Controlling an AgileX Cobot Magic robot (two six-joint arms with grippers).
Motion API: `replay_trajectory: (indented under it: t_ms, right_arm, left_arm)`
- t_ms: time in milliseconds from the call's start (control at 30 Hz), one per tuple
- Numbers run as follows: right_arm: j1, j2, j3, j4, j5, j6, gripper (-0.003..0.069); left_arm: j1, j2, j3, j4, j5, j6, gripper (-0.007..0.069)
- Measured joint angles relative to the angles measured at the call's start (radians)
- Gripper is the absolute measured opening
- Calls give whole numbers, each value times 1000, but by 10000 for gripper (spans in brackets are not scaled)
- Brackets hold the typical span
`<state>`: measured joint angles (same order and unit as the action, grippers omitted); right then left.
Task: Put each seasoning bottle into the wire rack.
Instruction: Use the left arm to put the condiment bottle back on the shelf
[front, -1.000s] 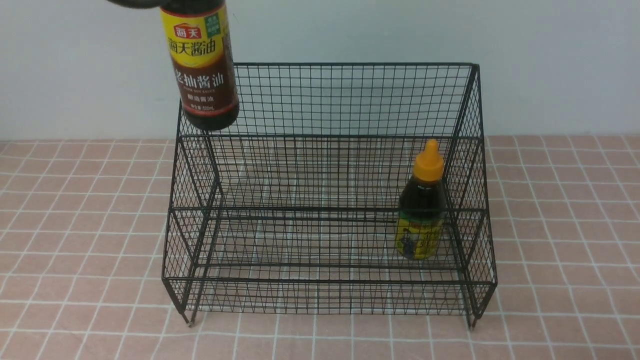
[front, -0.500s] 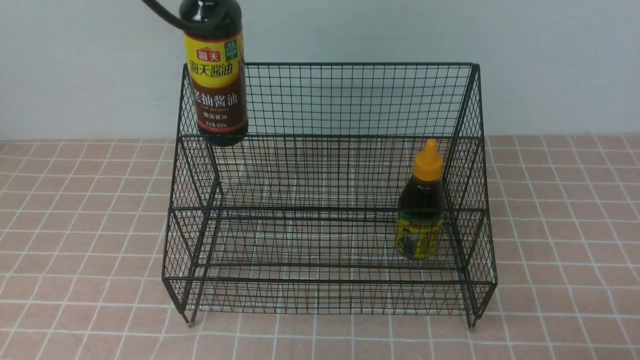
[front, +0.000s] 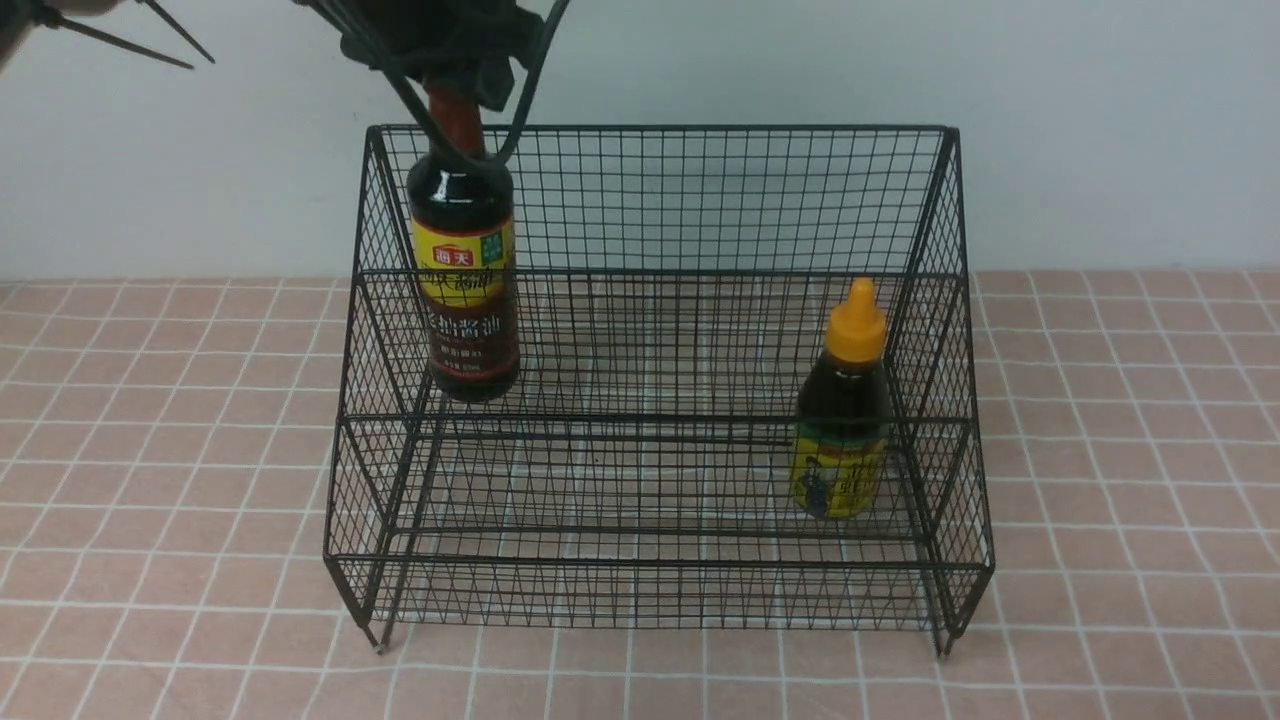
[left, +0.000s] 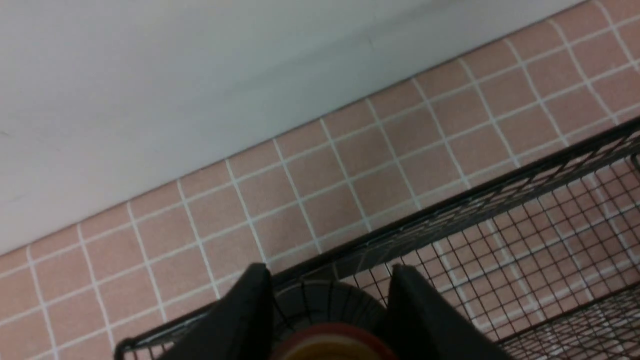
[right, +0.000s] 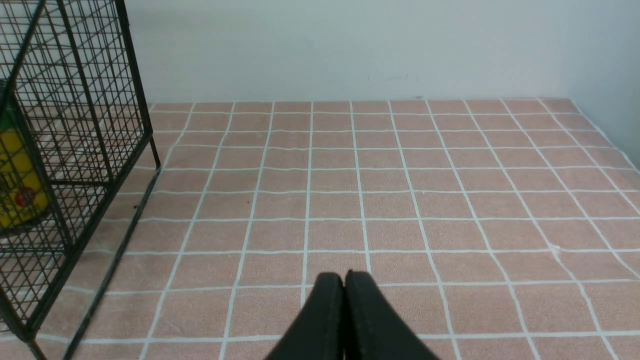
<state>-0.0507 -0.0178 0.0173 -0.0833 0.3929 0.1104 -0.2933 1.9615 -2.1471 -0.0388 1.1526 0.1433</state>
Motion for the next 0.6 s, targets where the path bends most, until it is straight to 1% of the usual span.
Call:
replay_trajectory:
  t_ms: [267,500,567,600]
  right_arm:
    - [0,0,0,0,0,0,-12]
    - [0,0,0,0,0,0,-12]
    - [0,0,0,0,0,0,-12]
    - [0,0,0,0,0,0,-12]
  left_arm:
    - [0,25,-7,4,48,0,269]
    - [0,28,-10,25,53,-10,269]
    - [0,20,-18,65,79,-40,300]
    - [0,8,-26,81,88,-58,332]
